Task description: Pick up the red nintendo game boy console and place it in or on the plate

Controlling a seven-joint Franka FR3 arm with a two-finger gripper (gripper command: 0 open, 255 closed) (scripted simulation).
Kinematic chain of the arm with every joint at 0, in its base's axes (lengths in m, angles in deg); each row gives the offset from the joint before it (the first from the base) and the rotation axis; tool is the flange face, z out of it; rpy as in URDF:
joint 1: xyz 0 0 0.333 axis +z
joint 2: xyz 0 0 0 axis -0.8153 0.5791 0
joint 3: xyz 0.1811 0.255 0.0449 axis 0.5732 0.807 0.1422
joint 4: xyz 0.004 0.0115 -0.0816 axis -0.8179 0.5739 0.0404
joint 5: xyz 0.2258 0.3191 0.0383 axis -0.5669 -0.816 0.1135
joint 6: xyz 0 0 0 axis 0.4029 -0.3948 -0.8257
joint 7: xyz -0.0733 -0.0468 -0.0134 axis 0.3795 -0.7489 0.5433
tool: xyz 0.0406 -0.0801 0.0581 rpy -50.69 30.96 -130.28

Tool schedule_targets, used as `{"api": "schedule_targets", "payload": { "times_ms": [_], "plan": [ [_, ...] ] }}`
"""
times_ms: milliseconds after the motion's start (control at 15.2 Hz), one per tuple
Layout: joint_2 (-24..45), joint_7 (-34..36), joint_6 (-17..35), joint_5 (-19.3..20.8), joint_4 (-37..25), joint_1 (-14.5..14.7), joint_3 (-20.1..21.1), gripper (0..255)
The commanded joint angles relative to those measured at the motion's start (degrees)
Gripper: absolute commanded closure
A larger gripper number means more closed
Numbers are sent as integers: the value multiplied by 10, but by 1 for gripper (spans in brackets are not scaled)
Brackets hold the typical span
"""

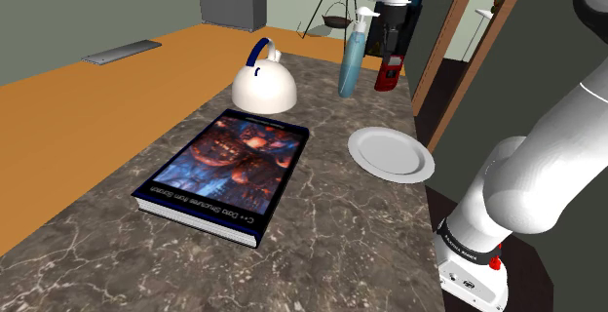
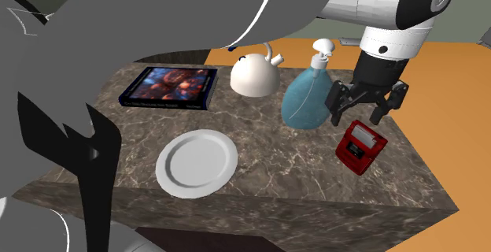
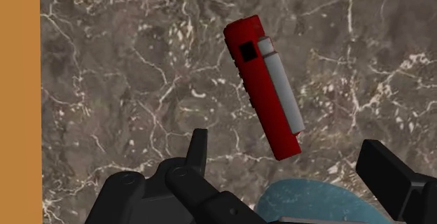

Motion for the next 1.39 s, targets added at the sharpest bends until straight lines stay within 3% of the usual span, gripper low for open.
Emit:
{"api": "schedule_targets", "payload": {
  "times_ms": [0, 330, 396, 990, 1320],
  "plan": [
    [0, 0, 4, 0, 4, 0, 0, 0],
    [0, 0, 4, 0, 4, 0, 0, 0],
    [0, 0, 4, 0, 4, 0, 0, 255],
    [0, 0, 4, 0, 4, 0, 0, 255],
    [3, -3, -34, -2, -38, 1, 1, 255]
  ]
}}
